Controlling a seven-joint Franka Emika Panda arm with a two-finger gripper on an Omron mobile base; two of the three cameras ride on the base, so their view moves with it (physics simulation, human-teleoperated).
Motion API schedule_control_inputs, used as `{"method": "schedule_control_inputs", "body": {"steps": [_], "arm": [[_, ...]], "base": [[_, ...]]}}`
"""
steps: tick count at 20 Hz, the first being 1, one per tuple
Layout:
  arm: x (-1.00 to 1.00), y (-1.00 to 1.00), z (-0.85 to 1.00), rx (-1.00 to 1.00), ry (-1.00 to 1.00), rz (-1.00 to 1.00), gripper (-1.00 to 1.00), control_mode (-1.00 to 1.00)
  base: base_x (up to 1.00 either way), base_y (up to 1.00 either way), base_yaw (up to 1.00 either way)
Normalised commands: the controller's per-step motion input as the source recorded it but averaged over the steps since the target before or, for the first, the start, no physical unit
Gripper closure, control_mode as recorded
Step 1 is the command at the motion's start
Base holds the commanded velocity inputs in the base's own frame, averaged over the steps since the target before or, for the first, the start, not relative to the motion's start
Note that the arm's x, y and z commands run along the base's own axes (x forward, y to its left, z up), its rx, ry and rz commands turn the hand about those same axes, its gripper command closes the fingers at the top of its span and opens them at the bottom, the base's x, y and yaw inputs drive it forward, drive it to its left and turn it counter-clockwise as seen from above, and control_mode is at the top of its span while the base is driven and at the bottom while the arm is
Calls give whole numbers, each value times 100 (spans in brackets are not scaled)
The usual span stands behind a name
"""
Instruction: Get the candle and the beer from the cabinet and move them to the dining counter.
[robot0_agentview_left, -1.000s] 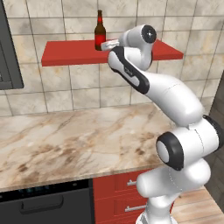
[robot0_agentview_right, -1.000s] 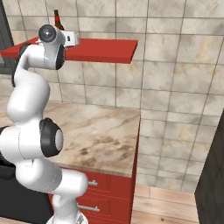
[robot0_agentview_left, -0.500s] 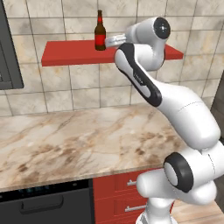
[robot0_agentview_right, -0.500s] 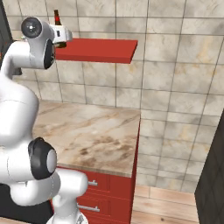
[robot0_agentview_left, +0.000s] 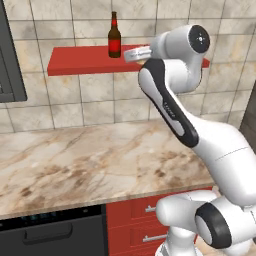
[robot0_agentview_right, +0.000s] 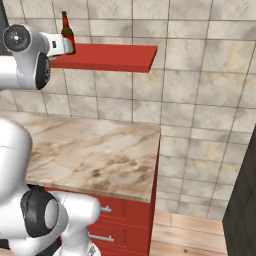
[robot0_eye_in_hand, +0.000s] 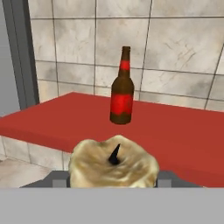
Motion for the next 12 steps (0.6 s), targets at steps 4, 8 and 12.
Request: {"method": "schedule_control_inputs", "body": {"steps": [4, 8, 12], "arm": [[-71, 0, 0, 0, 0, 13, 100, -100], [-68, 3, -1, 0, 2, 22, 100, -100], [-66, 22, -21, -4, 7, 28, 100, -100]], "base": [[0, 0, 0], [0, 0, 0], [0, 0, 0]]}}
